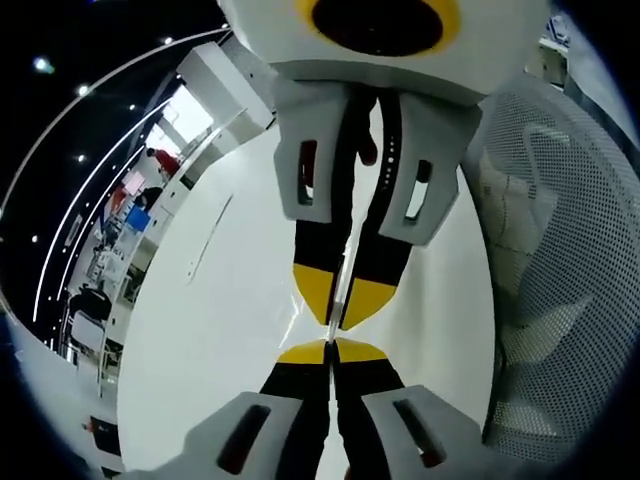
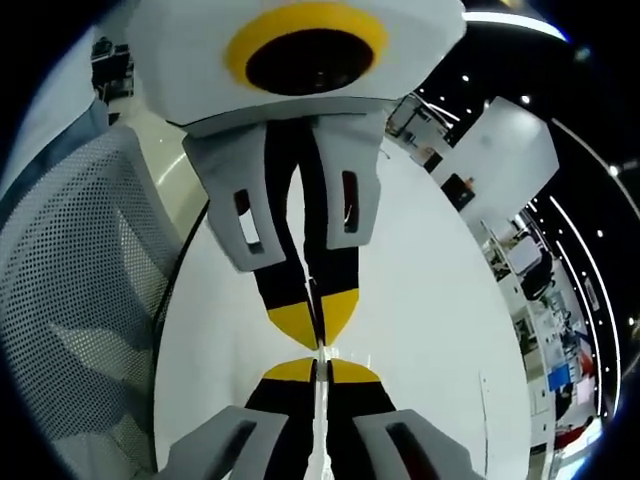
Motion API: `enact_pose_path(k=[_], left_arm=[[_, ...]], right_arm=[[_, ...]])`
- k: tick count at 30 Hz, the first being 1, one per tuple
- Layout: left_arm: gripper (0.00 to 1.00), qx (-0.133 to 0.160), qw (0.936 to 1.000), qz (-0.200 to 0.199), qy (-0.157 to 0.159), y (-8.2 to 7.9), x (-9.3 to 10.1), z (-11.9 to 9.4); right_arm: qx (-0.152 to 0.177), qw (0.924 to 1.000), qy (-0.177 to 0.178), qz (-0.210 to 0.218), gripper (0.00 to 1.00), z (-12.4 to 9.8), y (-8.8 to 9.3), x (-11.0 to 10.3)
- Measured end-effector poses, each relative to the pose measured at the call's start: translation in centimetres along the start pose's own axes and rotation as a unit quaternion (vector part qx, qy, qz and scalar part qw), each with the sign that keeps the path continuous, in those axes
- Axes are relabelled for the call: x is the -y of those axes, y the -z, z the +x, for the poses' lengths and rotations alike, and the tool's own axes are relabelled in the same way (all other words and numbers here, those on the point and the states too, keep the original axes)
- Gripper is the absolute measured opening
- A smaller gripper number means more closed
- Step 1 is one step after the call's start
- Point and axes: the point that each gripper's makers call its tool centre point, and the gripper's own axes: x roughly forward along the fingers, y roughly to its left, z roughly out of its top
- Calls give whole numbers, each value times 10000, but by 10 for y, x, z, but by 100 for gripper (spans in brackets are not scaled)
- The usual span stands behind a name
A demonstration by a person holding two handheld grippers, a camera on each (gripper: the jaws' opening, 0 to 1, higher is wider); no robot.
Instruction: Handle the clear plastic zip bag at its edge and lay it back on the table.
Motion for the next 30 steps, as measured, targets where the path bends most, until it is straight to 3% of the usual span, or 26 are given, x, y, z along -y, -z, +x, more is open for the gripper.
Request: enact_pose_path(k=[30], left_arm=[[0,-88,9999,-83,6,5,0,1]], right_arm=[[-60,10000,-13,-13,0,3,1,0]])
